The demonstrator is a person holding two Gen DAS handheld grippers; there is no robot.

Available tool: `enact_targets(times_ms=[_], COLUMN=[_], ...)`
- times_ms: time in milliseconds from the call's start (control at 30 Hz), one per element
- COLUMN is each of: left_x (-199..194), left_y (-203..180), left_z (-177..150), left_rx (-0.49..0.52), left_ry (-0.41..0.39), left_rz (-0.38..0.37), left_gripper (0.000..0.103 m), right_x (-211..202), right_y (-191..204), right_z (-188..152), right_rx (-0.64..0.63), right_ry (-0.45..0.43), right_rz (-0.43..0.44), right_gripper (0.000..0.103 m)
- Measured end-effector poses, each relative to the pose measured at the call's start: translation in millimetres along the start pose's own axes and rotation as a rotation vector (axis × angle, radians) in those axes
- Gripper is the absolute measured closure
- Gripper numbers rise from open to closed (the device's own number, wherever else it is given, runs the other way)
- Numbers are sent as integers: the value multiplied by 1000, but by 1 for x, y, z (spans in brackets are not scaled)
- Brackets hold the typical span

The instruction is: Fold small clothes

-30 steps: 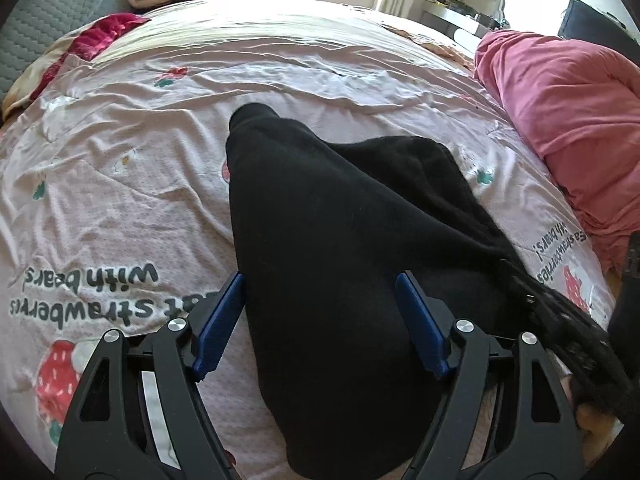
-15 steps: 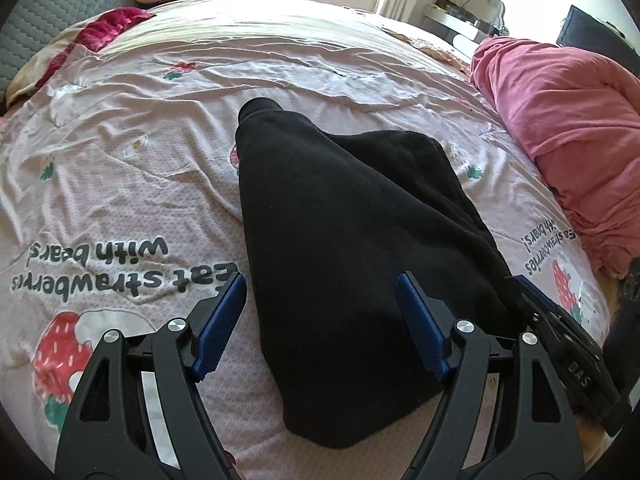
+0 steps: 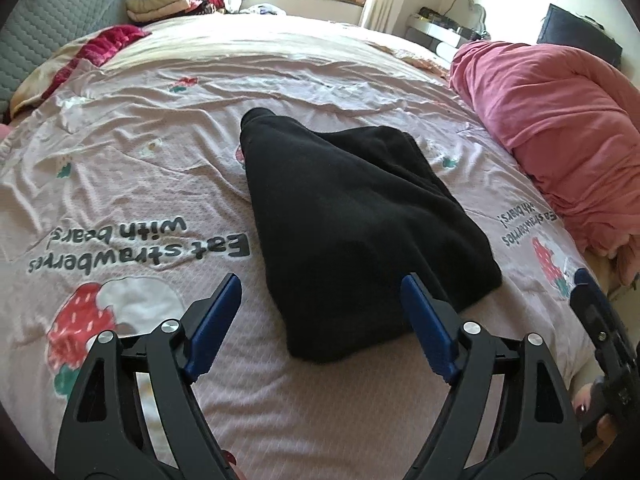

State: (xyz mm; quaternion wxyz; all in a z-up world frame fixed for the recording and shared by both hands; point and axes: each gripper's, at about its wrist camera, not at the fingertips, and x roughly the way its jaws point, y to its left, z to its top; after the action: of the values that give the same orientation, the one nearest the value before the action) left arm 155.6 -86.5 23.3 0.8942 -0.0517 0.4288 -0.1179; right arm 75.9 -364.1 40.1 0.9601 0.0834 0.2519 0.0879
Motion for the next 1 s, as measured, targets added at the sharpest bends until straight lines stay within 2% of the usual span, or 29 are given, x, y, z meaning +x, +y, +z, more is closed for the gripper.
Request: enact_targets(times_ms=[133, 267, 400, 633, 833, 1000], left_x=[-21, -39, -53, -65, -64, -58], left_y=[2, 4, 10, 26, 45, 55], left_z=[-10, -20, -34, -63, -81, -90], left_rx=[15, 25, 29, 46, 24, 11], left_ry=[-36, -71, -92, -100, -105, -118], left_rz=[-5, -6, -16, 14, 7, 23], left_gripper=[22, 10, 10, 10, 10, 10], right_x=[-21, -37, -44, -42, -27, -21], right_y=[9, 18, 25, 37, 47, 52], right_z=[-4, -11, -23, -49, -70, -76], right_rx=[-31, -49, -68, -109, -119, -102], right_ry=[-52, -75, -61, 7, 85, 108], right_rz=[0, 16, 17, -6, -58, -87], right_gripper=[7, 5, 5, 5, 5, 5])
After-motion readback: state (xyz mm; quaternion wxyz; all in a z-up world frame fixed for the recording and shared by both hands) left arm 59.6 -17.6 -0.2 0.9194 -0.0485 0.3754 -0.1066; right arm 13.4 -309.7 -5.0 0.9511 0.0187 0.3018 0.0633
